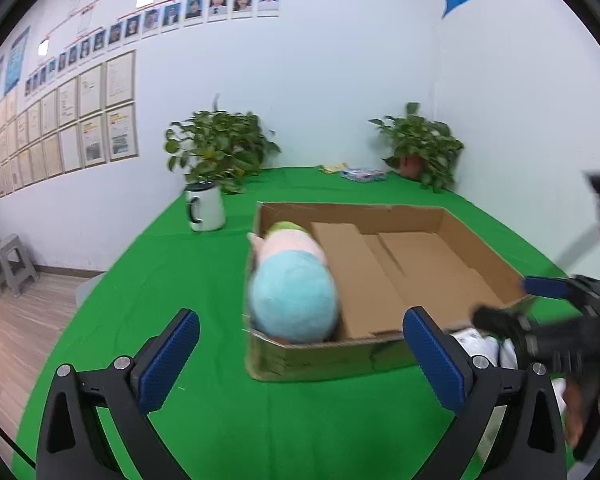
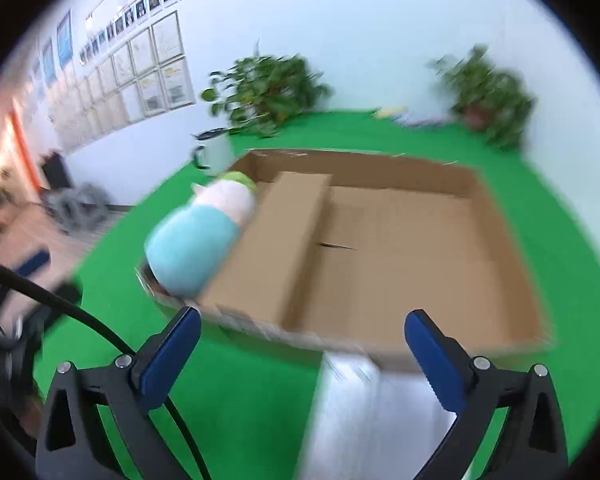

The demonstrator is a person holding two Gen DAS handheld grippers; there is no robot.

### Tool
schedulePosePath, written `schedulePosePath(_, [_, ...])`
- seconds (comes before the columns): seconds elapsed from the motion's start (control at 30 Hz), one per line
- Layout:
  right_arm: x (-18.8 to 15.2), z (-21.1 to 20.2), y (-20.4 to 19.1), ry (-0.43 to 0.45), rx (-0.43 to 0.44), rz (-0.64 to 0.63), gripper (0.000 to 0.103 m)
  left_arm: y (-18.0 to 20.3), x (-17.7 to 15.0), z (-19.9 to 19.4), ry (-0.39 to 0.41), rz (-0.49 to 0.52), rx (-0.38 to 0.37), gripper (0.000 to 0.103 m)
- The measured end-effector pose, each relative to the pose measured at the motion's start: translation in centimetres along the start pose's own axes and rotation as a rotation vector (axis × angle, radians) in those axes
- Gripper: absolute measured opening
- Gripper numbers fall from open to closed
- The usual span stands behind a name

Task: Organize objects

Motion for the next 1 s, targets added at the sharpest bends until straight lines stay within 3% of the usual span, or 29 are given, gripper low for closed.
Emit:
schedulePosePath(0.07, [-0.9,-3.1,-0.3,0.051,-0.08,-0.074,0.101,1.4,-0.2,-0.4,0.0,-0.007,-0.03,0.102])
schedulePosePath(0.2, [-2.8,-7.2,1.0,0.057,-0.078,0.002,0.102,4.3,-0.9,-1.7,-0.003,-0.033,-0.088,0.102])
schedulePosePath(0.4, [-4.4,-9.2,1.1,0.041,-0.069,0.0,0.102,6.8,-2.1,-2.6,-0.034,-0.076,-0.128,0.1])
schedulePosePath(0.5, [-5.0,-9.9,0.9,0.04,-0.042,0.019,0.102,7.6,-2.3,-2.9,-0.049,-0.097,-0.144,0.09])
schedulePosePath(0.57, [-5.4,-10.5,1.0,0.039,-0.021,0.039,0.101,7.5,-2.2,-2.8,-0.057,-0.112,-0.155,0.072])
schedulePosePath(0.67, [-5.6,-10.9,0.7,0.043,0.018,0.053,0.102,7.4,-2.0,-2.9,-0.071,-0.133,-0.178,0.055])
schedulePosePath(0.73, [-5.8,-10.9,0.1,0.038,0.066,0.05,0.102,6.9,-1.8,-2.9,-0.075,-0.16,-0.2,0.055])
schedulePosePath(0.83, [-6.7,-10.5,-1.6,-0.007,0.237,0.055,0.102,6.2,-2.0,-2.6,-0.092,-0.18,-0.206,0.069])
schedulePosePath(0.87, [-7.1,-10.3,-2.0,-0.011,0.239,0.04,0.102,6.0,-2.3,-2.3,-0.106,-0.184,-0.206,0.074])
schedulePosePath(1.0, [-9.1,-8.1,-2.3,-0.069,0.163,0.003,0.099,5.4,-4.5,-0.2,-0.211,-0.233,-0.248,0.074])
Point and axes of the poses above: each gripper's, at about its wrist camera, not at the fingertips, and z roughly the way its jaws point, y to its right, x to its top, the point moved 5 cm from there along z, roughly the way its jaws point, and after that the axes turned 12 degrees about y, right-handed, at the moved point
